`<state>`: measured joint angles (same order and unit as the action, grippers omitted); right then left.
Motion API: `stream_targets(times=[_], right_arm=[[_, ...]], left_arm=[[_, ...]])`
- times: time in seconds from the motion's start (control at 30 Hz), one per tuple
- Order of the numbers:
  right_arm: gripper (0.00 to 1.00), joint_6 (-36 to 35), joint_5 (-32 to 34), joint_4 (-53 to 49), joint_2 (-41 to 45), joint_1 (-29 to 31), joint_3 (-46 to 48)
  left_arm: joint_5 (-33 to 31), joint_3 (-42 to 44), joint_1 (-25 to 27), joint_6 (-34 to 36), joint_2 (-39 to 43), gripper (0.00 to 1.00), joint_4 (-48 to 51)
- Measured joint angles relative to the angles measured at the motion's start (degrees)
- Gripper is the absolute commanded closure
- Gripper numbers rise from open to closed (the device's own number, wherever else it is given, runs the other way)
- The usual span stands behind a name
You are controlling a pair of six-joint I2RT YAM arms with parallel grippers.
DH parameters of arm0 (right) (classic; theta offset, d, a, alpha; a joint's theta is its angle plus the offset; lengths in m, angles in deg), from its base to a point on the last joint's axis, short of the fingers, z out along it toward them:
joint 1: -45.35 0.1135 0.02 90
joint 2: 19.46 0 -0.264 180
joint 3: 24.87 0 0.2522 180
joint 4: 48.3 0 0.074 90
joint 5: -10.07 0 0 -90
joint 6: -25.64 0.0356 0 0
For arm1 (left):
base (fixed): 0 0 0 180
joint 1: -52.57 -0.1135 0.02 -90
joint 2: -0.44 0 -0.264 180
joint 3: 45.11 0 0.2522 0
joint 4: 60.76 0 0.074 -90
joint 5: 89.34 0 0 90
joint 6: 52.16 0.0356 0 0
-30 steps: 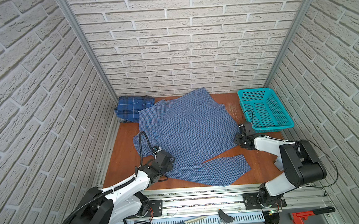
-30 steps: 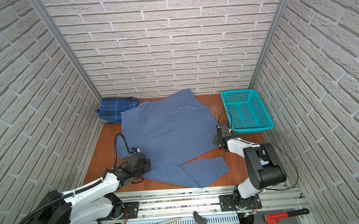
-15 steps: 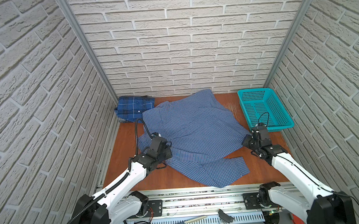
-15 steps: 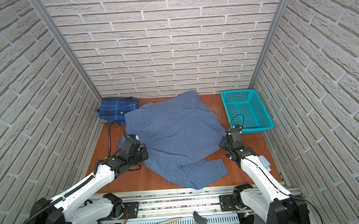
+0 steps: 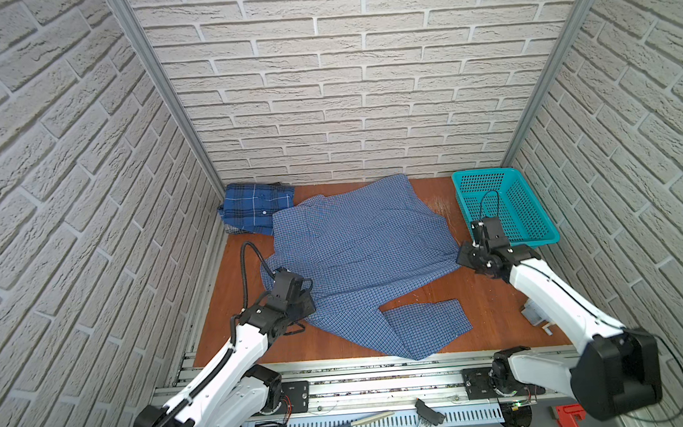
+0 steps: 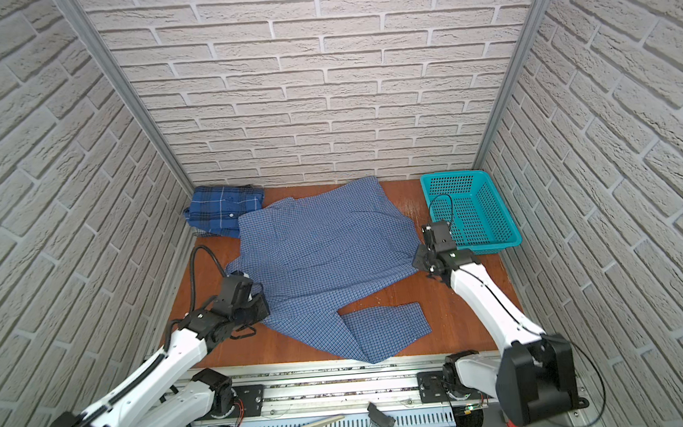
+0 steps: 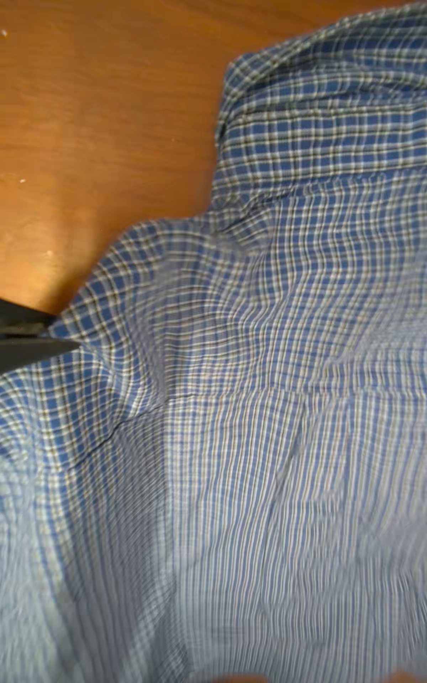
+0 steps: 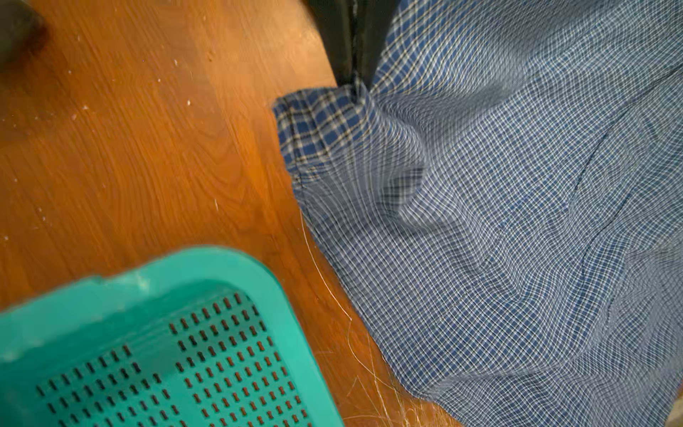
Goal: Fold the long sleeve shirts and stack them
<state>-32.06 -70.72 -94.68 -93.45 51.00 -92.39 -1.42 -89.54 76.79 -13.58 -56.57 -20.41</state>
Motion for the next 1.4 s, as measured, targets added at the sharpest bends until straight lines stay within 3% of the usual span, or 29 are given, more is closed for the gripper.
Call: stream_targets(times=[0.33,0.37,0.4,0.47,0.7,0.73,0.77,0.8,0.83,0.97,1.2,1.3,1.4], right_arm=[[0.94,-4.2,0.6,1.0,-26.4,0.8,-21.1],[0.94,-4.3,0.6,1.2,-28.1,0.9,-22.5],[0.94,-4.7,0.6,1.6,-30.1,1.0,-24.1],[0.94,-5.0,0.6,1.6,-33.3,1.2,-26.6],[0.93,-6.4,1.2,1.9,-41.6,1.3,-32.8],[0.89,-6.8,1.4,1.7,-42.5,1.3,-34.1],[0.88,-7.3,1.5,1.6,-43.6,1.3,-35.6],[0.87,-7.6,1.6,1.5,-44.5,1.3,-36.9],[0.81,-7.9,1.7,1.7,-45.0,1.3,-37.9],[0.71,-9.0,2.4,1.9,-45.2,1.3,-38.2],[0.62,-9.4,5.0,0.9,-44.0,1.2,-37.5],[0.52,-9.7,4.1,3.5,-37.2,1.4,-30.8],[0.49,-10.9,0.4,8.5,-28.3,1.5,-23.0]], left_arm=[[4.6,-10.5,-11.4,7.9,-16.9,1.00,-4.8],[4.7,-11.5,-11.9,8.5,-18.4,0.98,-4.9],[4.7,-12.5,-12.4,9.5,-20.4,0.84,-5.2],[4.9,-14.0,-13.0,10.6,-23.3,1.00,-5.6],[5.2,-19.1,-15.4,13.7,-29.0,1.00,-5.3],[5.2,-20.5,-15.7,14.3,-29.6,0.94,-5.2],[5.2,-21.9,-16.1,14.7,-30.3,0.81,-5.0],[5.1,-23.2,-16.4,15.3,-30.9,0.79,-4.9],[5.0,-24.7,-16.8,15.8,-31.8,0.74,-4.8],[4.6,-27.5,-18.1,17.5,-34.7,0.42,-4.7],[2.3,-27.4,-19.1,18.4,-34.2,0.36,-2.0],[1.4,-27.4,-19.3,18.4,-31.1,0.32,-0.6],[0.8,-27.4,-19.0,18.3,-26.3,0.25,0.5]])
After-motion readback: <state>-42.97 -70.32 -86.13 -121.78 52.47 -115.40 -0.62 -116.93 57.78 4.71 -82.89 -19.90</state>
